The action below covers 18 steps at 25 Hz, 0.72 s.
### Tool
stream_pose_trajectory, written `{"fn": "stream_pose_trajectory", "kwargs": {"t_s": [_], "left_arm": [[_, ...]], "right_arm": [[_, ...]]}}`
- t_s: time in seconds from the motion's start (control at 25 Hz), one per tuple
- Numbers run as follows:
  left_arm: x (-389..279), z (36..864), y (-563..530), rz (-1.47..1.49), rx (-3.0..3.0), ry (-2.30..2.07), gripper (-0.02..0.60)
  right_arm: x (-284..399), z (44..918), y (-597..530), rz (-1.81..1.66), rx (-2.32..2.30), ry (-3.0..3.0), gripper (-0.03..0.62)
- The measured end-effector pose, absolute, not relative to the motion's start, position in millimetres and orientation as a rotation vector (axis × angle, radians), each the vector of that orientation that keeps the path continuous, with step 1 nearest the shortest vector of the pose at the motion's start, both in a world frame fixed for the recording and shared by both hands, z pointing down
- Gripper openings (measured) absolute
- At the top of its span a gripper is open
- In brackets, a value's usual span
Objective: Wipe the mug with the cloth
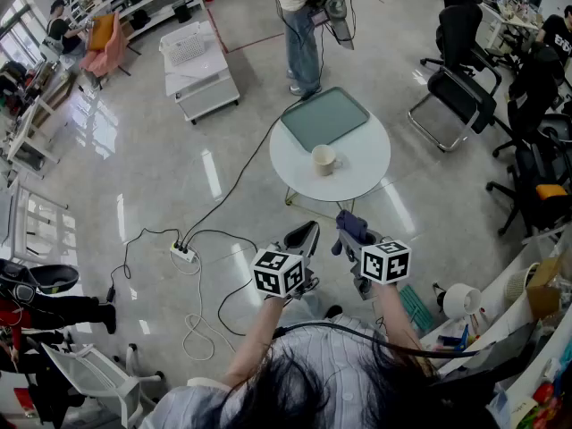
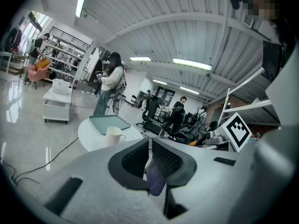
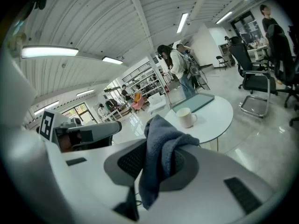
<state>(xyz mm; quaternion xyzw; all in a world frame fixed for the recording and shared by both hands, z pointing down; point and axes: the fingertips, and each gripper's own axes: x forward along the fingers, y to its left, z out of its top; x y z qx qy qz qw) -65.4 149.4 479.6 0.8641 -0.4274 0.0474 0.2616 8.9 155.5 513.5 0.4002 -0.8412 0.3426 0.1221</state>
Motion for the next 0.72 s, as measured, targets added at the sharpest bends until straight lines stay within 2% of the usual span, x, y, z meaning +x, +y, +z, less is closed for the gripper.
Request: {"fn": "stream_pose_trajectory", "kwargs": {"t_s": [0.72], "left_arm": [[-67.1,502.0,77.4,0.208,2.393,-0.945,0.037]], "right_arm": [[4.7,522.2,79.2,1.066,1.327,-2.401,0.080]]}}
